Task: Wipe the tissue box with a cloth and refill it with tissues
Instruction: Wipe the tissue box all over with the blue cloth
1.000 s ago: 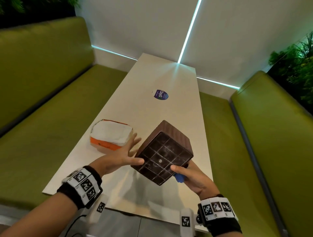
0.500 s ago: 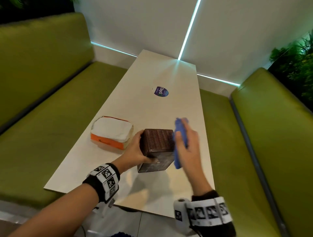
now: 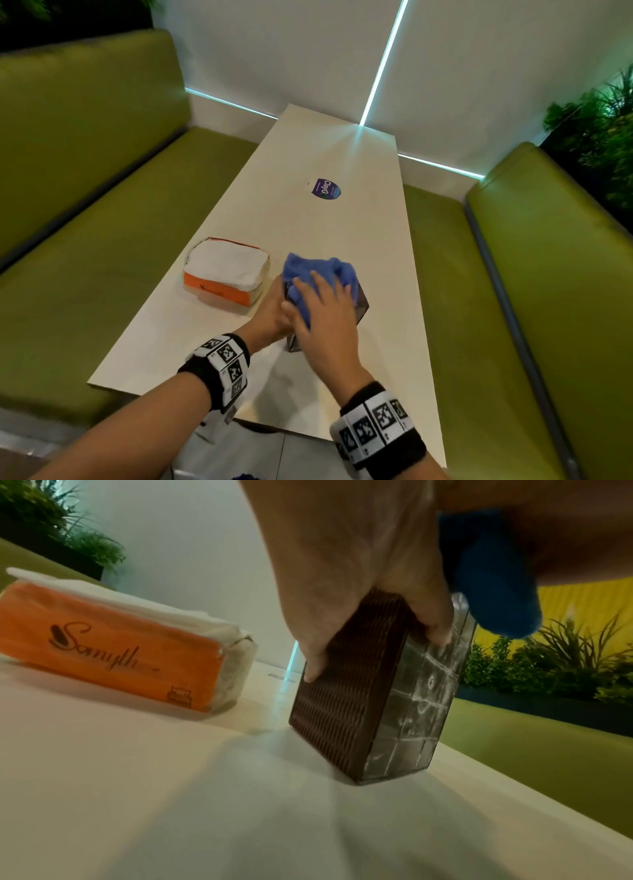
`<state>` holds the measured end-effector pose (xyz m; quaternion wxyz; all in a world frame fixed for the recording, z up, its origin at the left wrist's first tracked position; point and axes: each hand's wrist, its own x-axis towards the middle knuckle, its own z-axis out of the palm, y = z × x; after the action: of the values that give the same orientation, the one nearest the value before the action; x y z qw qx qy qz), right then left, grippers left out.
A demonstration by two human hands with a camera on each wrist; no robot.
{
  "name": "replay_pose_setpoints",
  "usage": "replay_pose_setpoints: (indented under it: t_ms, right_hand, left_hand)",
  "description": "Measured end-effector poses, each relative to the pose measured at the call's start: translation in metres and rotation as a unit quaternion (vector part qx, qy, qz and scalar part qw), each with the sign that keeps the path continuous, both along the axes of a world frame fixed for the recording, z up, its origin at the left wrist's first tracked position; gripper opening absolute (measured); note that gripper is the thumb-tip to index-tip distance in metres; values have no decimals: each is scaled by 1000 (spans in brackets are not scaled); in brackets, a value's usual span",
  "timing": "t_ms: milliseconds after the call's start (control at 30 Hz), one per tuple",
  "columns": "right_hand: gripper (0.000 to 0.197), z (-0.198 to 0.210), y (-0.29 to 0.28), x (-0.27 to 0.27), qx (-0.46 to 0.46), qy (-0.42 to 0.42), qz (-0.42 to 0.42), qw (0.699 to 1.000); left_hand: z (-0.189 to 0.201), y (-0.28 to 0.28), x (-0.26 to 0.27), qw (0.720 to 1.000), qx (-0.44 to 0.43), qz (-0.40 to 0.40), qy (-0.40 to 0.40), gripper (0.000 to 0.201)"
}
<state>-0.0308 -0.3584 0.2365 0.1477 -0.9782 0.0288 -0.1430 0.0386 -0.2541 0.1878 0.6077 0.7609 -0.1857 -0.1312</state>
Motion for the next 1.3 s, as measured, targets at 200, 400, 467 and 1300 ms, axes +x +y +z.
replay_pose_setpoints:
  t_ms: [200,400,467,1300]
  right_hand:
    - [38,-4,-53,12,123,-40,-61,990]
    - [38,-10,1,-5,22,-49,12,998]
    - [39,-14,6,-12,17,-64,48,997]
    - [84,-16,-67,-49,843,144,59,514]
  left_hand:
    - [3,3,-2,1000,-9,11,26,107]
    - [9,2,-7,998,-36,25,42,66]
    - [6,2,-10,999,-20,24,32,57]
    - [38,41,-23,926,-259,-104,253,102]
